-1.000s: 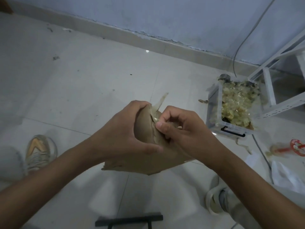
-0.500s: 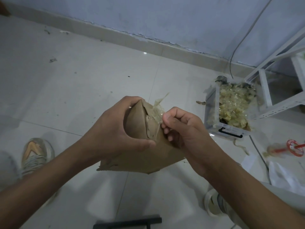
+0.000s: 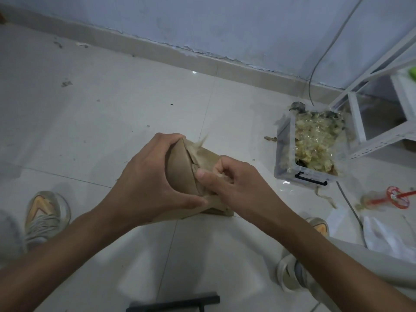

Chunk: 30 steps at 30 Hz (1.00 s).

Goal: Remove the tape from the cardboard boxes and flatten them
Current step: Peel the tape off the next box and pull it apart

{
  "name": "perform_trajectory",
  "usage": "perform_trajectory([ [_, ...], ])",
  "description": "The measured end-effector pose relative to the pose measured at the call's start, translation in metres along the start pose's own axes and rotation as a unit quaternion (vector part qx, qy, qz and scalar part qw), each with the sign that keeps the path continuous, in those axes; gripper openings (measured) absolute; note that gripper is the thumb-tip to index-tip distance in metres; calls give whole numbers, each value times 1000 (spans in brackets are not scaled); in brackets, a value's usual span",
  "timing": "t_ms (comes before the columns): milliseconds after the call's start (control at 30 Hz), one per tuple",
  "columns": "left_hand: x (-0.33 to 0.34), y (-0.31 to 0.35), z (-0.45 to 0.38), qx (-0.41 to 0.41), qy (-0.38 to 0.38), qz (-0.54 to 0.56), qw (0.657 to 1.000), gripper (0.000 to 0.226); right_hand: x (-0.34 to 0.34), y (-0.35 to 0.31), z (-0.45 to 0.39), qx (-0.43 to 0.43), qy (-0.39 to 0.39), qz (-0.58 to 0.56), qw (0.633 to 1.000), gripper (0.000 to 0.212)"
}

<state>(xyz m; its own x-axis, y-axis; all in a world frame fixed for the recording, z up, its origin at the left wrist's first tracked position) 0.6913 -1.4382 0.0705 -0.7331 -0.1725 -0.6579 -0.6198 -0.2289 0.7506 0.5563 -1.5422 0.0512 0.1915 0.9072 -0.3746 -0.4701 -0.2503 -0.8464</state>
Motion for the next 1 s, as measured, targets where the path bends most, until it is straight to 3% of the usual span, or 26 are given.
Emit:
perform_trajectory([
  [100,1,-4,2,-10,-8,-11,1000,107,5,2,-3,-8,-39,83,996,56],
  [200,3,-5,5,-2,-17,-39,999,112,13,-1,-4,-32,-84,111,990,43],
  [333,2,-1,7,8,-11,-55,998,110,14,-9,-2,-57,-62,100,991,39],
  [467,-8,12,7,21,11,-52,998,104,4,-12,4,-68,-31,5,997,28],
  [633,-11,15,1,8,-12,-31,999,93,-11,-25,6,-83,-21,75,993,25],
  [733,-11,11,-3,-20,-34,-19,999,89,-16,-35,8,-112,5,181,977,24],
  [800,-8,5,-6,-49,-55,-7,997,89,-13,-37,8,-122,10,188,975,17],
  [867,1,-5,-9,-81,-87,22,993,92,-9,-38,8,-131,-1,184,974,38],
  [900,6,-12,-10,-102,-103,47,988,95,-6,-39,8,-143,-9,192,971,38],
  [1000,17,-31,-10,-153,-156,99,971,104,0,-35,6,-159,-35,224,961,10],
])
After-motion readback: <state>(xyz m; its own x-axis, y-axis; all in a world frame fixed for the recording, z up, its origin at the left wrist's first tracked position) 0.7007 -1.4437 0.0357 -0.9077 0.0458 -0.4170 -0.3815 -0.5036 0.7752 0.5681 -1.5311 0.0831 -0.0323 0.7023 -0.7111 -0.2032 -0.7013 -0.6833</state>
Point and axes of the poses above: each hand's wrist, its own z-axis away from the middle knuckle, its own x-axis out of the palm, y = z × x, the point moved 9 cm from there along -z, towards the middle knuckle, and after that the axes turned 15 degrees about -y, right-handed, at the moved point
